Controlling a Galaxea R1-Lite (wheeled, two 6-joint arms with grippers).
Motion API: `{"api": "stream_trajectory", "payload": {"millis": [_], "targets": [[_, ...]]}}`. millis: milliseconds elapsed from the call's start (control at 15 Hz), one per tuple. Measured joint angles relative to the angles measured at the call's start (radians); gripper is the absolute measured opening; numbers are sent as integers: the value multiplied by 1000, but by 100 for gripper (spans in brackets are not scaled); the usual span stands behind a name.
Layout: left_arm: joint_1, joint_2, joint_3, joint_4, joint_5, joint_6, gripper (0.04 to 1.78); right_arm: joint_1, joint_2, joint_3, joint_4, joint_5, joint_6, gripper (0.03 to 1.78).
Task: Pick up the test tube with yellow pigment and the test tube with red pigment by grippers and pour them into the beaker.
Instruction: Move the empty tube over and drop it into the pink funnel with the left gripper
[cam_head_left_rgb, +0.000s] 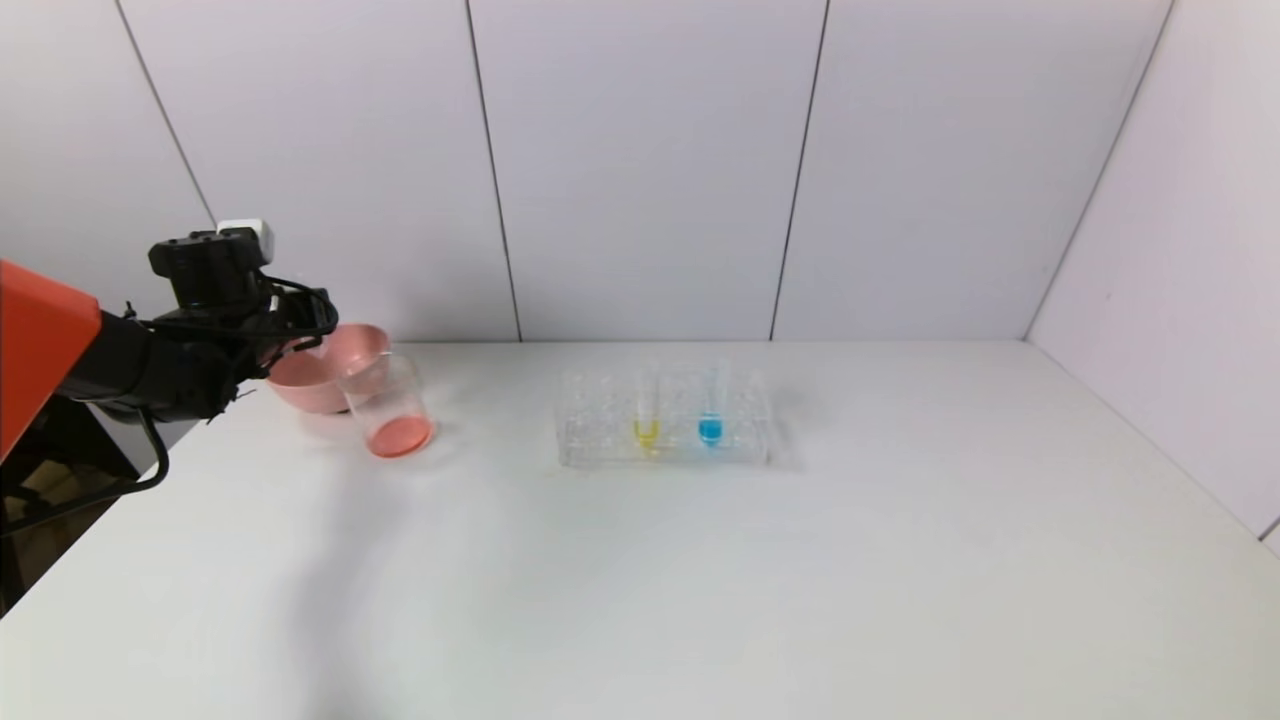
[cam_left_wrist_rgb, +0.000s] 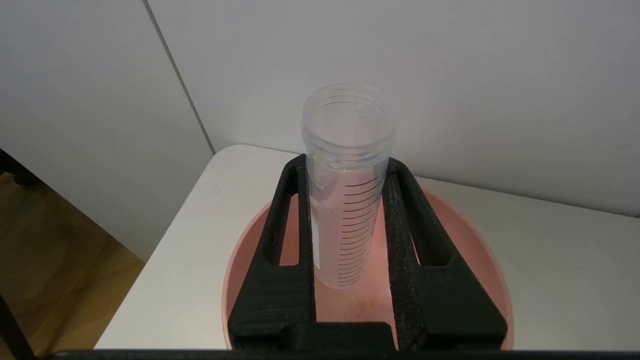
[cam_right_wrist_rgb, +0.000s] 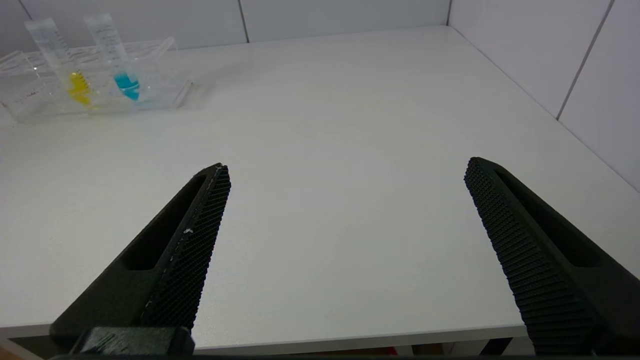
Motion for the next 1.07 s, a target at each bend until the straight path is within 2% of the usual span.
{"api": "stream_trajectory", "payload": {"millis": [1067], "targets": [[-11,-37,50,-8,41,7,43,0,0,0,0,0,0,171]]}}
